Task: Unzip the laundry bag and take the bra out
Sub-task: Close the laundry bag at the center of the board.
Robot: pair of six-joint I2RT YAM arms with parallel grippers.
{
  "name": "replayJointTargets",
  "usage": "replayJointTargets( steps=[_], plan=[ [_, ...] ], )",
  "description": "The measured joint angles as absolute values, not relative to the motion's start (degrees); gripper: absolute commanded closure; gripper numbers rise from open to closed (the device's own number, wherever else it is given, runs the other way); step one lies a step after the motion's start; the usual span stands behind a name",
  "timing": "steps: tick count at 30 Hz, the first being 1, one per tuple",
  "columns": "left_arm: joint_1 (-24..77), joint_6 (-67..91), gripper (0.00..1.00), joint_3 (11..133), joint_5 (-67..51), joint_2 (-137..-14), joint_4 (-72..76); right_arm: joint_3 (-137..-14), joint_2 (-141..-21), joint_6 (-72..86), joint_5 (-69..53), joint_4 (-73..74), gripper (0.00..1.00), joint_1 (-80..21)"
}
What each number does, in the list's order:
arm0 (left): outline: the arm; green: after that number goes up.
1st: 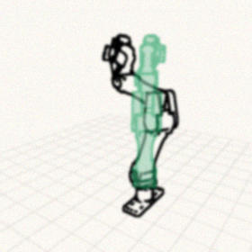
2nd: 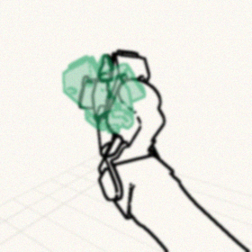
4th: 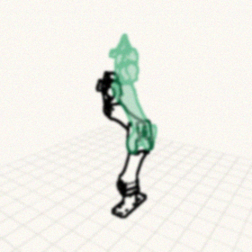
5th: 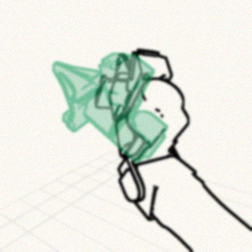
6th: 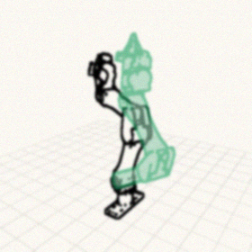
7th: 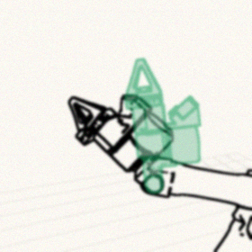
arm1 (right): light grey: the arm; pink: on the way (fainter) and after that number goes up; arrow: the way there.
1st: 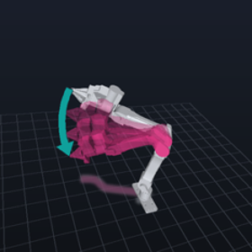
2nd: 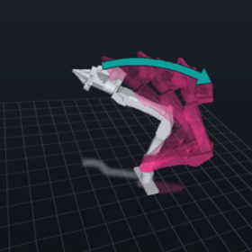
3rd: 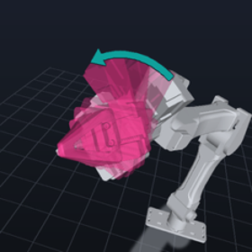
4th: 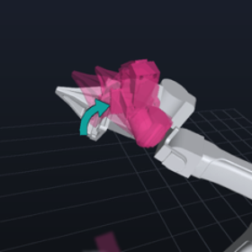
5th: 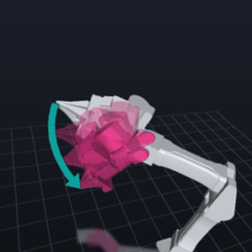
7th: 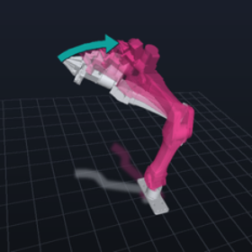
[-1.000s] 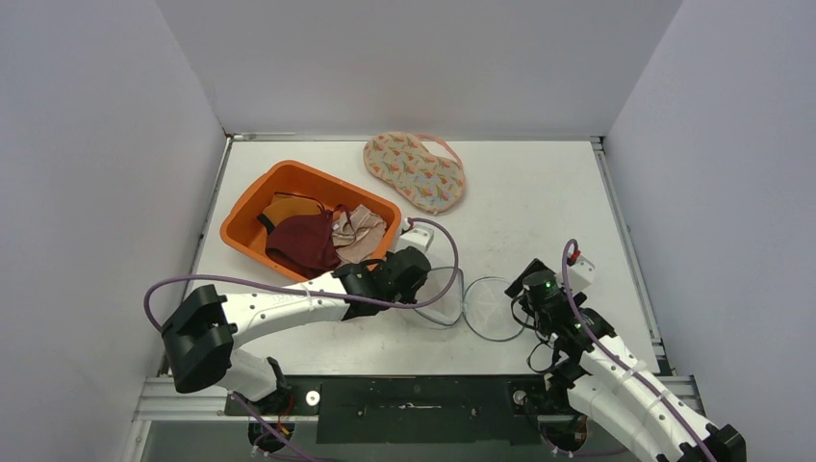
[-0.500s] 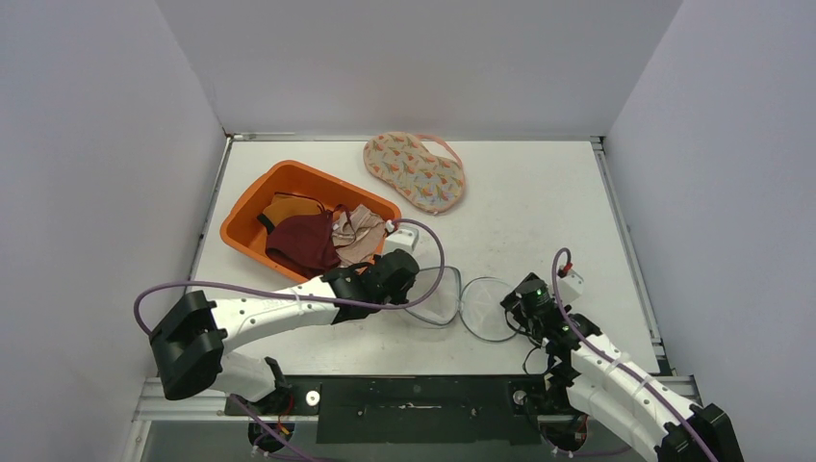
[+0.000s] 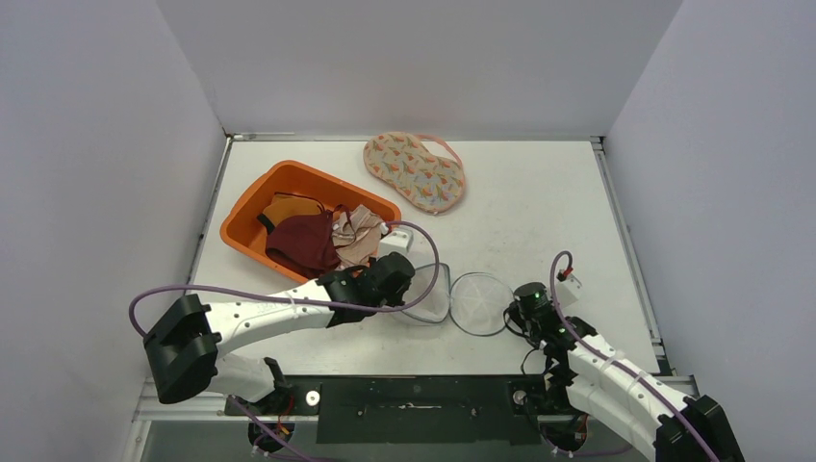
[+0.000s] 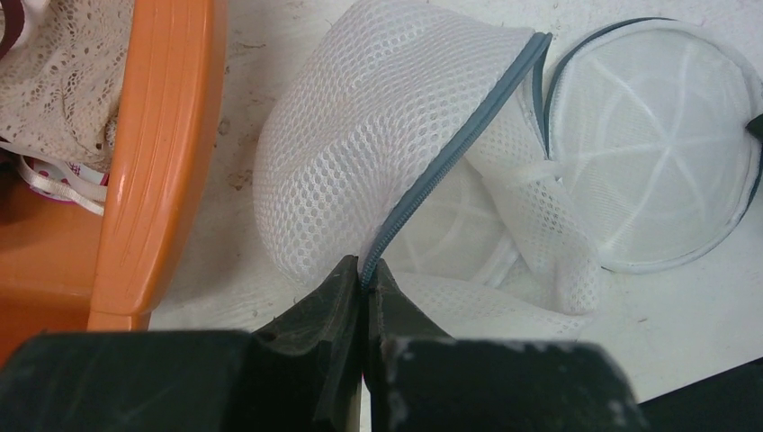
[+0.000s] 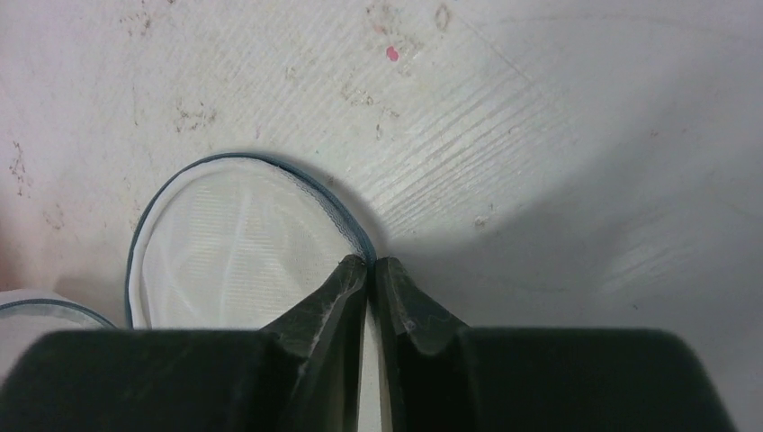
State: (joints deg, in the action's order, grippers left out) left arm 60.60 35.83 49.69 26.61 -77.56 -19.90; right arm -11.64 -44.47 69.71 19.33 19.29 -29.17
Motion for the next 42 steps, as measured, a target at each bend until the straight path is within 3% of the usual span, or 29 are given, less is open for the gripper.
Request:
replayJointTargets(
  steps=[8,15,22,30,35,37,40,42],
  plan=[
    [60.6,36.3,1.0,49.2,26.4,-76.8,-19.9,-14.7,-44.4,67.1,21.3,24.6,0.95,-32.0],
    [60.6,36.9,1.0,49.6,25.3,-74.6,-19.8,-37.6,-43.8,56.8,29.2,33.4,0.95,-38.3],
    [59.7,37.2,1.0,55.0,24.5,-74.3,-18.8,-57.7,-49.9,43.8,28.6,34.9,0.95,-38.3],
    [58.0,38.2,0.98,61.5,19.6,-74.9,-14.1,-71.1,-53.7,34.0,23.9,37.5,0.95,-38.4],
    [56.2,38.3,0.99,64.8,16.7,-83.4,-13.1,-71.8,-54.0,31.2,23.4,38.6,0.95,-38.4],
    [54.7,38.3,0.91,65.0,15.8,-87.8,-14.1,-71.8,-54.8,30.2,23.0,39.5,0.95,-38.4],
    [53.5,38.1,0.69,65.1,14.9,-90.7,-17.6,-73.4,-57.6,28.7,22.4,42.0,0.95,-38.5],
    [53.3,37.7,0.66,66.1,14.7,-90.6,-19.5,-76.2,-59.5,27.6,22.0,43.2,0.95,-38.7]
  ],
)
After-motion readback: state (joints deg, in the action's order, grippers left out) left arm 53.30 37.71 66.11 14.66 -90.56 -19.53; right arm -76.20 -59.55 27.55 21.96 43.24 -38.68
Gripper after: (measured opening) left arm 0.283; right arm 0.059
